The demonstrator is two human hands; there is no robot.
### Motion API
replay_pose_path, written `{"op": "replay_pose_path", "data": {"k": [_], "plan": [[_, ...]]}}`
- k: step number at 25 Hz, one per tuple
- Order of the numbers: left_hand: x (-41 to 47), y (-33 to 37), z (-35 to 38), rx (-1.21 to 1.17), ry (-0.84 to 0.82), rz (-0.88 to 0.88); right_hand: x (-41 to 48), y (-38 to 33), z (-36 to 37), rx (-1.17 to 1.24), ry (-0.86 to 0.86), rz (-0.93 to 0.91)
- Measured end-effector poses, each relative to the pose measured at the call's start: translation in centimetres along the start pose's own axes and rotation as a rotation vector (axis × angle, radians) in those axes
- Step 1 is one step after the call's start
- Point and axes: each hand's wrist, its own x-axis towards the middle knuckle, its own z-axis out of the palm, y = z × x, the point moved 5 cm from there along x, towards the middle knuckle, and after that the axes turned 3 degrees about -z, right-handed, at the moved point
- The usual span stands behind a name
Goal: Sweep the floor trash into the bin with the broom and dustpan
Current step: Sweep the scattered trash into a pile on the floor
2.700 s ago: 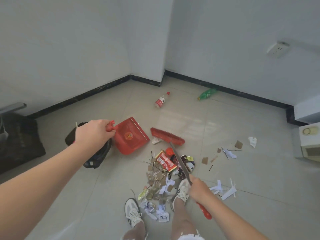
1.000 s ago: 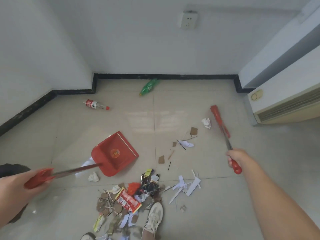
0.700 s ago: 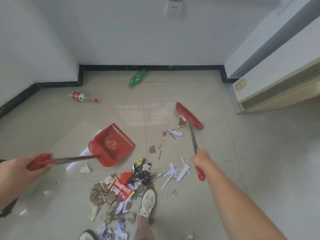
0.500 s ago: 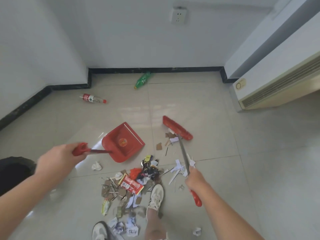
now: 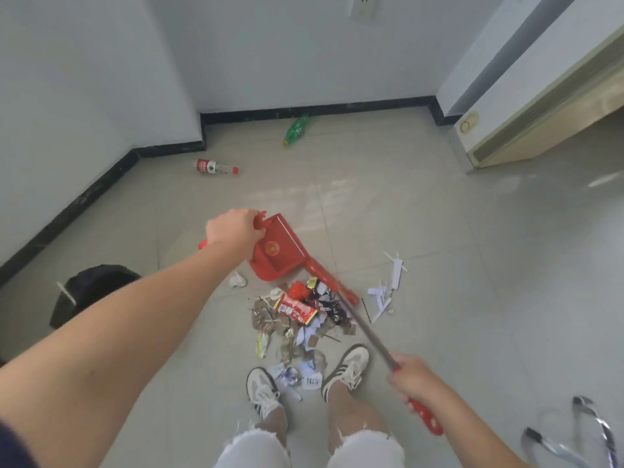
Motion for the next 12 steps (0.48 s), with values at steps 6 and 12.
{"op": "replay_pose_path", "data": {"k": [6,12], "plan": [[-4.1,-1.1,-2.9,0.046,0.072,0.074,-5.7,5.2,-3.4,0.216,0.167,0.006],[-9.1,-4.5,-2.3,0.000,0.162,-0.005,-0.1,8.2,-9.8,0.247,0.315,0.106]]}}
